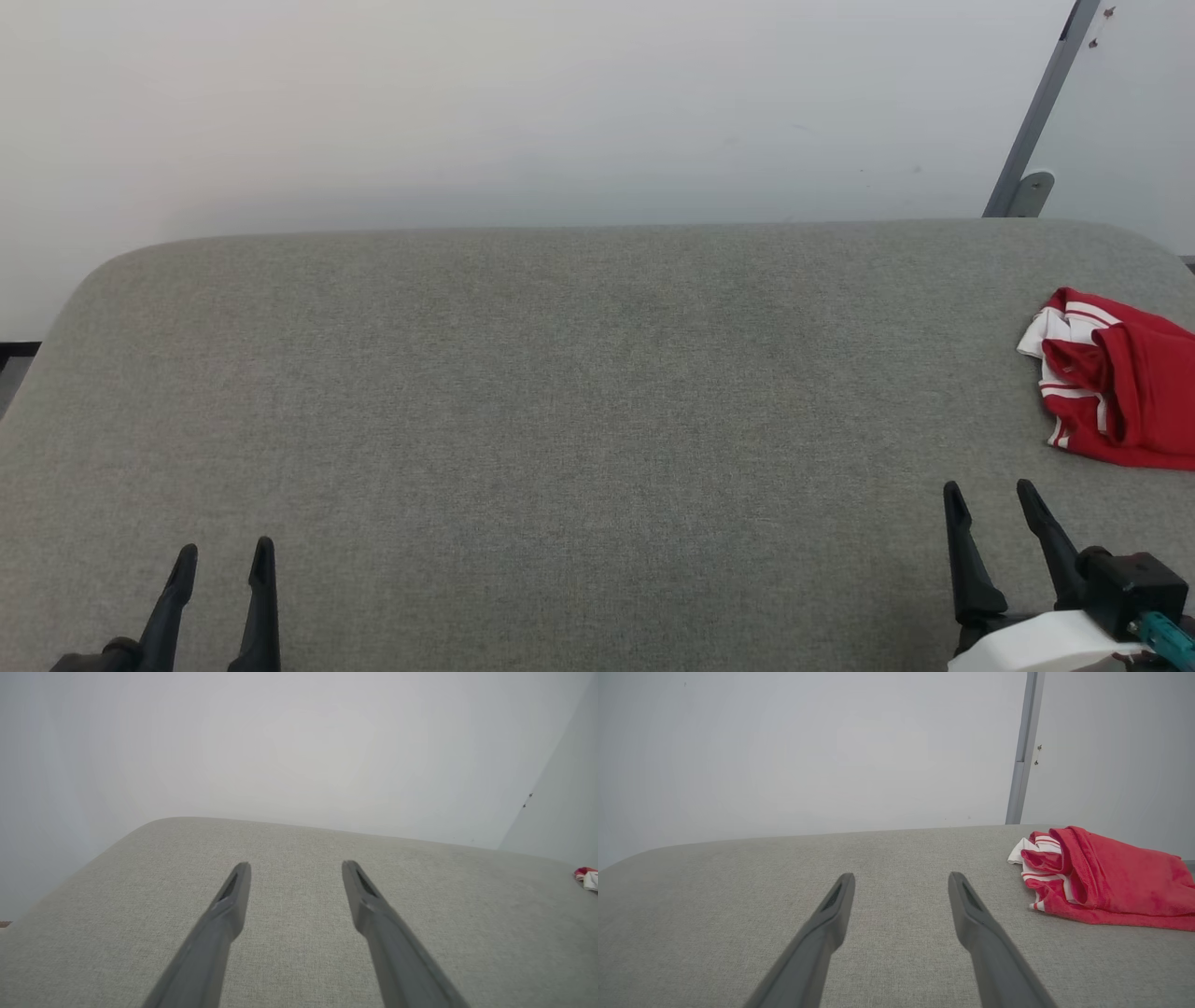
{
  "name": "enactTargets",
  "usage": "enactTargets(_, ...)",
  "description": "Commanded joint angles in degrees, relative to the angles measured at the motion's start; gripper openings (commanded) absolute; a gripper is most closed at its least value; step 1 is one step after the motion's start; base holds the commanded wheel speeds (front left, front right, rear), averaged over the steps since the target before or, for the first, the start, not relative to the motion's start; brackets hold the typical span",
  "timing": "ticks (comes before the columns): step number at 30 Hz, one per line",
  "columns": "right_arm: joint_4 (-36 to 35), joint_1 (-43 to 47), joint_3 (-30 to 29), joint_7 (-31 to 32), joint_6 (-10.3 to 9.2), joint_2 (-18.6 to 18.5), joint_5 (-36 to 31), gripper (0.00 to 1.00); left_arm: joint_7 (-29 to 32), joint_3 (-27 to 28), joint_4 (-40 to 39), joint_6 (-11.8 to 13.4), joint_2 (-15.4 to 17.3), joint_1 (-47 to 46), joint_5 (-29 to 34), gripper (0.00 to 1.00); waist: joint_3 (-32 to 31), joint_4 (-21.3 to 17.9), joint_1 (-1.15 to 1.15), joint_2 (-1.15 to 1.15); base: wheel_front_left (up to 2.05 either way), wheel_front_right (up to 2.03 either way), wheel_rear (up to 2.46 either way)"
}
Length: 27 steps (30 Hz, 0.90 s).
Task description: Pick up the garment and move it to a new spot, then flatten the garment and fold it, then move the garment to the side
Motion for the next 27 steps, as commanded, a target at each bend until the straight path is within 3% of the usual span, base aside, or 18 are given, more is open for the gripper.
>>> enactTargets(1,-0.1,0.1,0.0,-0.4,-0.02,0.2,-0.1,1.0,-0.3,0.1,-0.3,-0.2,0.1,-0.9,0.5,1.0,0.0,0.0,0.0,0.0,0.0,0.0,0.0)
enactTargets(20,0.0,-0.1,0.1,-0.1,-0.02,0.6,-0.4,1.0,-0.3,0.2,-0.8,-0.2,0.7,-1.2,2.0,1.0,-0.1,-0.2,0.0,0.0,0.0,0.0,0.0)
enactTargets(21,0.2,0.0,0.1,0.0,0.0,0.5,-0.1,0.0,0.0,0.1,-0.5,0.0,0.4,-0.6,1.4,0.0,-0.1,-0.2,0.0,0.0,0.0,0.0,0.0)
enactTargets(27,2.2,-0.4,-0.3,1.1,0.0,0.8,3.5,0.0,1.0,-0.2,1.4,0.0,-0.8,-0.8,-2.0,0.0,0.0,-0.2,0.0,0.0,0.0,0.0,0.0)
